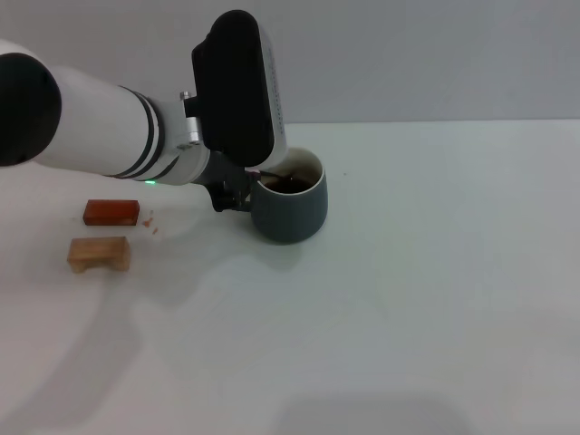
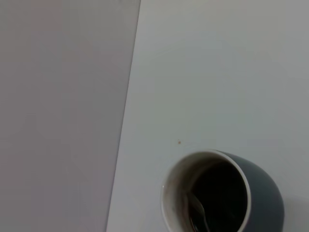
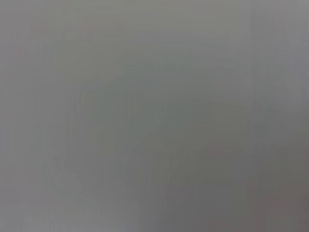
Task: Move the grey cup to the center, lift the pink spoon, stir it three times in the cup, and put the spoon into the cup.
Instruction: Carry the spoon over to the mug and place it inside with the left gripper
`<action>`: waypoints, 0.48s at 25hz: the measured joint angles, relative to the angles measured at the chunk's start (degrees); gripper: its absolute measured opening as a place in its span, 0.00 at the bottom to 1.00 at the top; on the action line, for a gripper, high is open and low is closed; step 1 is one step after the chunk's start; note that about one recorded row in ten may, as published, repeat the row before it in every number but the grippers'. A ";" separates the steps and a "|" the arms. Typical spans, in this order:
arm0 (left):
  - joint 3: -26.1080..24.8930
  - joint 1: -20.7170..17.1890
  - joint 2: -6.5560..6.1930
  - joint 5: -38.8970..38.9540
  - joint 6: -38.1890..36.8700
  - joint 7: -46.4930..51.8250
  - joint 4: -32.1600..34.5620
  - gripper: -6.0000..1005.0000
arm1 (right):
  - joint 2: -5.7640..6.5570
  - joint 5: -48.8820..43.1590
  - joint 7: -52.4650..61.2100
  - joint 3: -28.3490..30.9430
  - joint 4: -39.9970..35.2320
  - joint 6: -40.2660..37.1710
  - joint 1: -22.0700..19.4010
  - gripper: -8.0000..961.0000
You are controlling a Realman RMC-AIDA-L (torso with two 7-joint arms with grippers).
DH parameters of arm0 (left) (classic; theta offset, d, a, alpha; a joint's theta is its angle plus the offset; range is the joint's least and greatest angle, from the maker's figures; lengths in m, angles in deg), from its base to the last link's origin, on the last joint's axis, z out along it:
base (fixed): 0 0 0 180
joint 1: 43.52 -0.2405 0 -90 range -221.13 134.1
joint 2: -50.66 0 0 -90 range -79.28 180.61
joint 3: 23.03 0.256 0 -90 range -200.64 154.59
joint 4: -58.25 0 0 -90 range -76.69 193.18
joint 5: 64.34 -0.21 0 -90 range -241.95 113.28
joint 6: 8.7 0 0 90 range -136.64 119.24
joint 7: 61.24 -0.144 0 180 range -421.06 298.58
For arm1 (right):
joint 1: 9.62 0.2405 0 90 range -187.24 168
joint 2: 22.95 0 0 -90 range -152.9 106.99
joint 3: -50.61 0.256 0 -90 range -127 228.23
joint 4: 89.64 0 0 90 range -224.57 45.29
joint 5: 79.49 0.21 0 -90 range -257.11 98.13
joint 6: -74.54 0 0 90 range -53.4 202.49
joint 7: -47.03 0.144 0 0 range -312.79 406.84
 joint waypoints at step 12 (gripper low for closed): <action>2.64 0.86 0.29 0.41 -0.30 0.01 -0.79 0.14 | 0.00 -0.10 0.00 0.00 -0.03 0.00 -0.01 0.01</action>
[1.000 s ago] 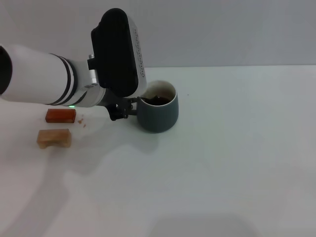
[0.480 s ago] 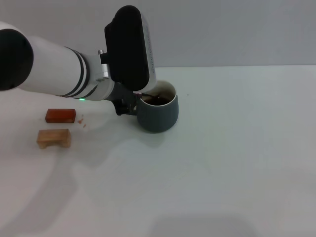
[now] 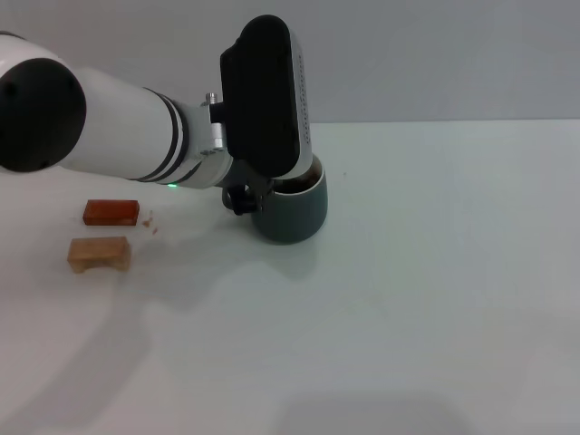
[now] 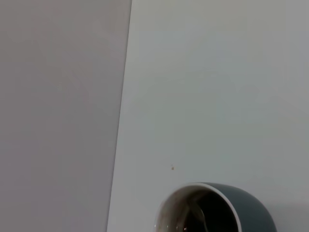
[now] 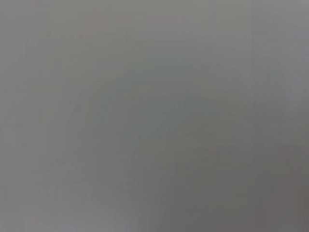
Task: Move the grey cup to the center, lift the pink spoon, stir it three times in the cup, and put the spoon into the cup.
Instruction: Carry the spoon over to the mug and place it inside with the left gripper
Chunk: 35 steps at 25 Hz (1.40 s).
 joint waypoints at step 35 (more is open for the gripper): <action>0.08 -0.48 0.00 -2.17 0.68 0.24 -1.11 0.14 | 0.09 0.01 0.00 -0.26 0.00 0.00 0.53 0.01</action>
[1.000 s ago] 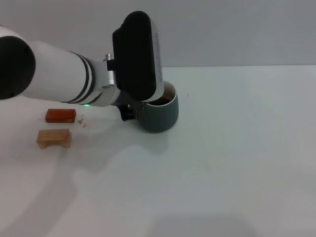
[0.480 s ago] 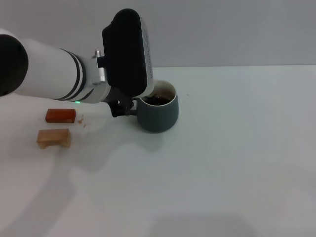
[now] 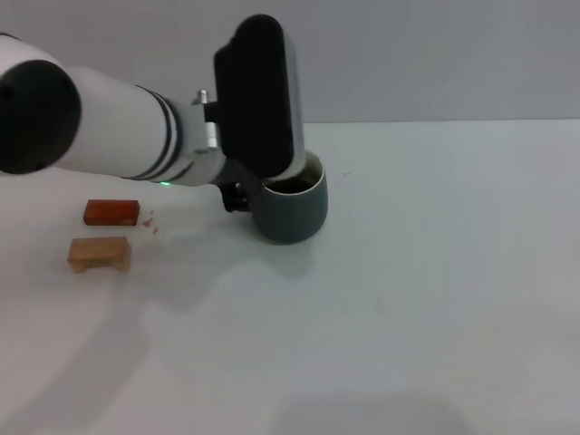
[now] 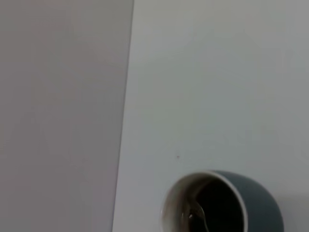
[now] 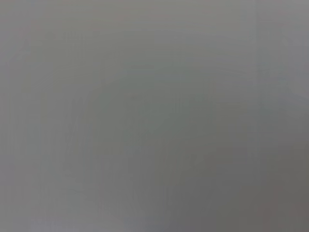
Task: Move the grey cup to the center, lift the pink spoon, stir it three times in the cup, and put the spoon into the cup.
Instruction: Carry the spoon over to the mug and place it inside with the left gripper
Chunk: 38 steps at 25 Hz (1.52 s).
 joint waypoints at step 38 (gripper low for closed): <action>3.68 1.07 0.10 -0.80 -2.33 0.47 0.97 0.13 | 0.00 -0.10 0.00 -0.53 -0.10 0.00 0.31 0.01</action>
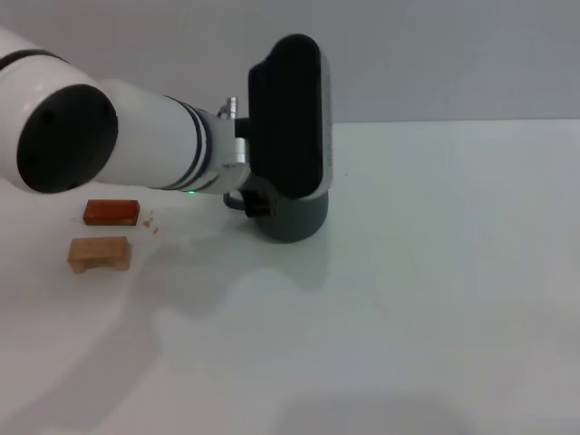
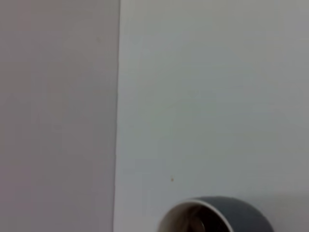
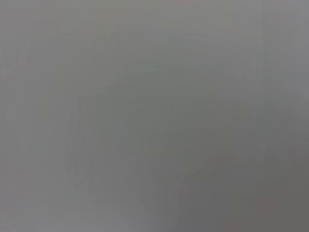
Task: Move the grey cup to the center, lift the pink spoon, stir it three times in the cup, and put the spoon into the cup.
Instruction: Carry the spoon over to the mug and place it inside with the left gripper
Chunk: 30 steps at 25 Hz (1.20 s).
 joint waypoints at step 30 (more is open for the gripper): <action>-1.29 -6.85 -0.18 -3.19 -5.74 4.36 -7.31 0.01 | 0.00 0.00 0.00 0.01 0.10 0.00 0.14 0.01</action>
